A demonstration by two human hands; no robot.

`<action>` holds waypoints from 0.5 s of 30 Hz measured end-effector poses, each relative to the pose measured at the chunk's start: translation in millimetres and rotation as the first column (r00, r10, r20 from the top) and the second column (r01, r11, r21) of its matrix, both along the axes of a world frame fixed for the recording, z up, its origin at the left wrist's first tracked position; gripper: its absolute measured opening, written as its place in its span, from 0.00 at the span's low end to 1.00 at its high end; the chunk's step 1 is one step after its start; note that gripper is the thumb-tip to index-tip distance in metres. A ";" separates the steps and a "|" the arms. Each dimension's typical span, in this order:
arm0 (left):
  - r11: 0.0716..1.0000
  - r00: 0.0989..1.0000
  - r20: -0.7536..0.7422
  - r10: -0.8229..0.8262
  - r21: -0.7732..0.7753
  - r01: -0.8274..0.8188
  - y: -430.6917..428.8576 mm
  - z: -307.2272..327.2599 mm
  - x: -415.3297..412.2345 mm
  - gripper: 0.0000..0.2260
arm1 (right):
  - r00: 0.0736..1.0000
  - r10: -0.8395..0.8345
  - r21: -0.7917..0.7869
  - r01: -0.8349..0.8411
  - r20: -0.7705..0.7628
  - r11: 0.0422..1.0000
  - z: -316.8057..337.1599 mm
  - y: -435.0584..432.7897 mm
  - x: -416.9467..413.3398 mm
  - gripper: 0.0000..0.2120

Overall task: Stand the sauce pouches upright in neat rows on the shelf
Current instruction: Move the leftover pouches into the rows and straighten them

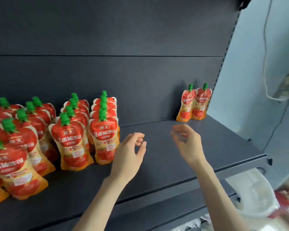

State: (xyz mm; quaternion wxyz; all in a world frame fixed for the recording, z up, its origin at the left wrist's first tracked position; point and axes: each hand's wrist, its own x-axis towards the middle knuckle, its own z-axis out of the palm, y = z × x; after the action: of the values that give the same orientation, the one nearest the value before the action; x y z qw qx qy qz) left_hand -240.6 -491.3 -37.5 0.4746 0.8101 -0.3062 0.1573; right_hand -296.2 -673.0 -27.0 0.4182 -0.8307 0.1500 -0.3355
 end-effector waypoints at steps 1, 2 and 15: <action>1.000 1.000 -0.003 -0.011 -0.003 0.011 -21.9 0.4 -1.8 0.07 | 1.000 -0.006 0.005 0.006 0.009 1.000 2.5 -19.9 -6.1 0.07; 1.000 1.000 -0.013 -0.015 -0.009 0.015 -45.0 -0.5 -3.9 0.06 | 1.000 -0.006 -0.002 0.006 0.012 1.000 4.7 -40.9 -12.7 0.07; 0.997 0.993 -0.110 -0.052 -0.066 0.044 -262.2 0.1 -0.1 0.04 | 0.998 0.023 -0.049 -0.026 -0.061 0.998 15.9 -248.4 -23.3 0.11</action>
State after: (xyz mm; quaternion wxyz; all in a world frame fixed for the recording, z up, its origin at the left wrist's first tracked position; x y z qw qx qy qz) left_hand -240.7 -753.5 -37.5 0.5199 0.7947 -0.2934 0.1097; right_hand -319.5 -921.3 -11.1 0.3967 -0.8525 0.1440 -0.3085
